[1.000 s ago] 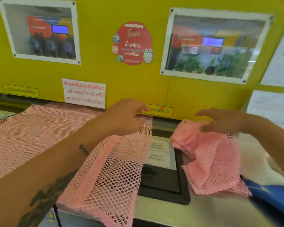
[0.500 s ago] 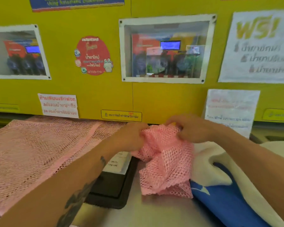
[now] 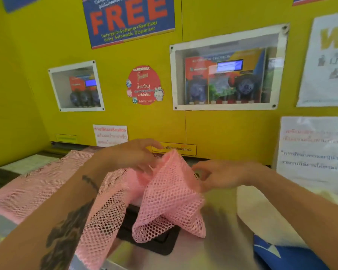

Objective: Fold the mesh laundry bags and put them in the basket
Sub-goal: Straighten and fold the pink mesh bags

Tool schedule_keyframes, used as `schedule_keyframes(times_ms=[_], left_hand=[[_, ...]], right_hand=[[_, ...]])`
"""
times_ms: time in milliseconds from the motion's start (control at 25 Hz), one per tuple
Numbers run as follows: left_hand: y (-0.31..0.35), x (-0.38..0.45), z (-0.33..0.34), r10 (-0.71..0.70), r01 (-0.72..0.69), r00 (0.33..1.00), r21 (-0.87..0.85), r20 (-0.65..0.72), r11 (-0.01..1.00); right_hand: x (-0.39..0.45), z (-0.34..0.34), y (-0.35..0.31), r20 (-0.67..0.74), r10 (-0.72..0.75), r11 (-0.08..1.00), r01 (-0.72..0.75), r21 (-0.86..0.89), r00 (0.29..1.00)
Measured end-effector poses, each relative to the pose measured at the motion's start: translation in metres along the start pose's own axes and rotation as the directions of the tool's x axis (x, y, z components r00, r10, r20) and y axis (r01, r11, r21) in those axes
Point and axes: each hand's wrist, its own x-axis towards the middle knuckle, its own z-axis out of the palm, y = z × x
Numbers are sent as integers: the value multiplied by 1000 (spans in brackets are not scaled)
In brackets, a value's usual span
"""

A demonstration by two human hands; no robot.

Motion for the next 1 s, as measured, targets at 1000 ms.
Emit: schedule_keyframes(times_ms=[1000], left_hand=[[-110,32,-102,-64,105,988,314,-138,943]], right_hand=[[25,-55,-28,-249,238,947,-281,-155,939]])
